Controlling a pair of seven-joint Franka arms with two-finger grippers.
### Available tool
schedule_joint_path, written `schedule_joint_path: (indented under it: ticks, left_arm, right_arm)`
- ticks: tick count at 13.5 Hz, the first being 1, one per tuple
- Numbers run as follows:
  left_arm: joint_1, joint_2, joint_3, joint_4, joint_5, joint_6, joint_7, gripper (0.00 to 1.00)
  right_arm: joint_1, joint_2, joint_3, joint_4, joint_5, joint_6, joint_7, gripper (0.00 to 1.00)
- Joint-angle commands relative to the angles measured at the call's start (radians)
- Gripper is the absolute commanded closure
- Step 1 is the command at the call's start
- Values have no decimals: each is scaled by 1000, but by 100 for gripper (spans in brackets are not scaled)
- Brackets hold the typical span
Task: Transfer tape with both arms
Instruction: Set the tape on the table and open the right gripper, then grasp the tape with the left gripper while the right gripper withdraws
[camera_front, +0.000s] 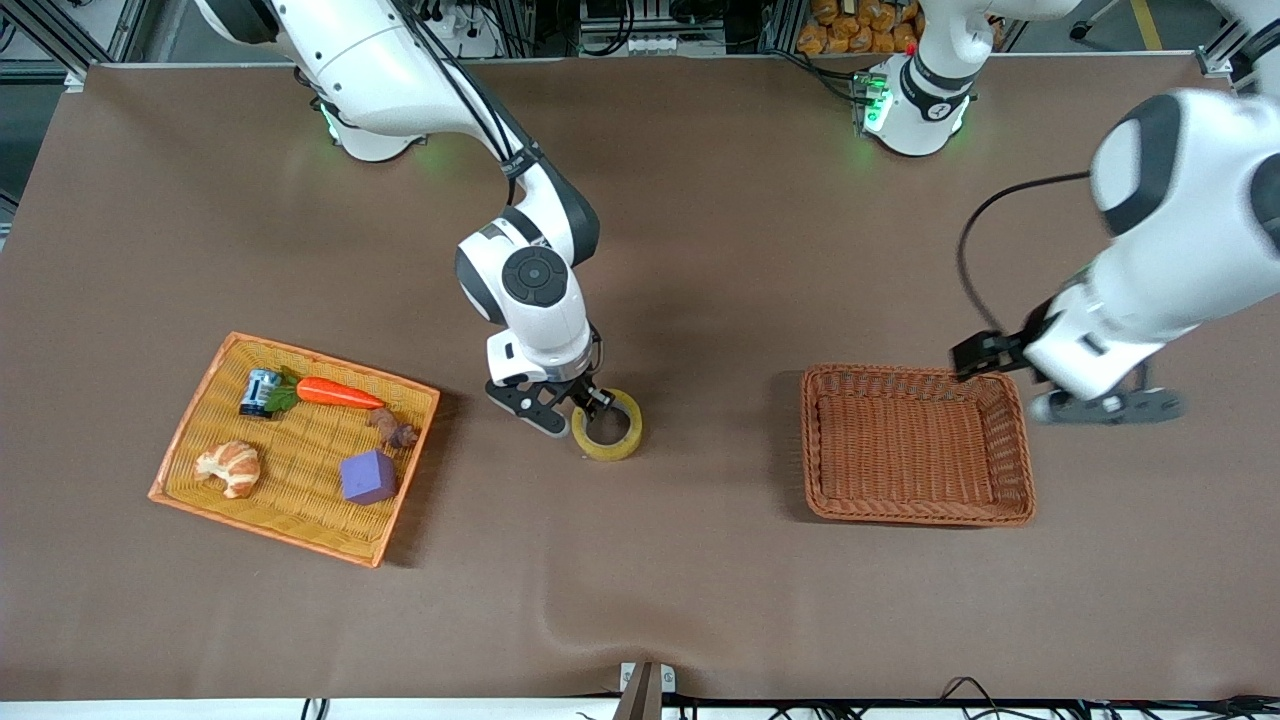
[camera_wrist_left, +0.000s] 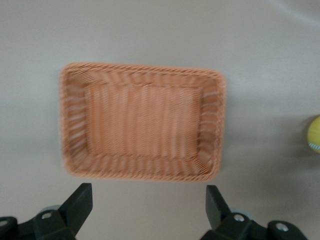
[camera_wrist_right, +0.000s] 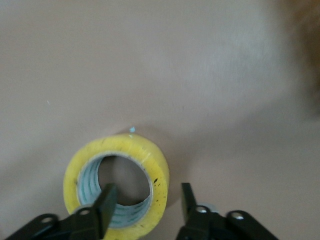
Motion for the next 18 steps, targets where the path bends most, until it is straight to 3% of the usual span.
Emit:
schedule_joint_path:
  ticks: [1, 3, 7, 10, 12, 15, 18]
  left_arm:
    - [-102, 92, 7, 26, -16, 131, -47, 0]
    - [-186, 168, 8, 47, -13, 225, -101, 0]
    - [-327, 354, 10, 164, -12, 279, -292, 0]
    - [-426, 452, 11, 182, -10, 426, -469, 0]
    - [-466, 498, 14, 185, -4, 469, -477, 0]
    - [-495, 557, 16, 196, -4, 561, -480, 0]
    - [-495, 590, 14, 196, -6, 643, -483, 0]
  right_arm:
    - [-65, -73, 0, 38, -33, -87, 11, 0]
    - [-137, -127, 1, 82, -31, -205, -59, 0]
    - [-302, -265, 3, 89, -13, -436, -488, 0]
    - [-410, -322, 1, 81, -2, -506, -801, 0]
    - [-479, -350, -3, 80, 50, -520, -958, 0]
    - [-524, -400, -74, 78, 209, -585, -1174, 0]
    - [-523, -474, -146, 49, 225, -664, -1322, 0]
